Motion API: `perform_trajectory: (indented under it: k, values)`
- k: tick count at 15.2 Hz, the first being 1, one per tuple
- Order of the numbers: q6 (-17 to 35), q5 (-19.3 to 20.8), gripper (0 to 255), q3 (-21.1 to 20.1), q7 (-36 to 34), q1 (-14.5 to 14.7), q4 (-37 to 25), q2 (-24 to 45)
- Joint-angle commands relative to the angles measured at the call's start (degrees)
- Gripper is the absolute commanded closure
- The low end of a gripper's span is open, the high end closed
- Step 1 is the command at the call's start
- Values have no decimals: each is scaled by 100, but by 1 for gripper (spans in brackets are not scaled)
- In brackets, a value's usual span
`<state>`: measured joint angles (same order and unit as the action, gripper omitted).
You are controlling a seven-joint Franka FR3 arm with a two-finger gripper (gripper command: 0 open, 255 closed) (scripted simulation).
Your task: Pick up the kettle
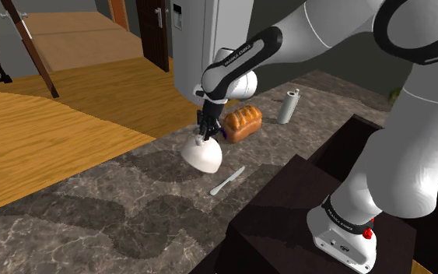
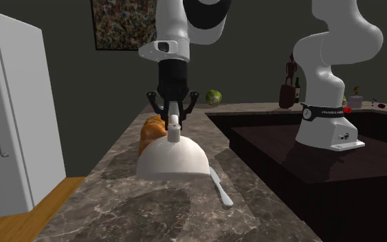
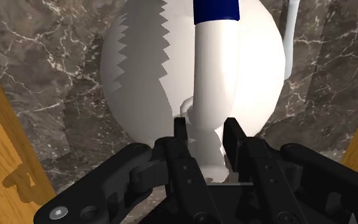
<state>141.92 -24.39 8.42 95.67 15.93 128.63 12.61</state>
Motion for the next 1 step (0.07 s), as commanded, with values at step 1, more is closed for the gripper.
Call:
perform_trajectory:
  k: [1]
  values:
    - [-32,28,255,5,-37,12,2,-48]
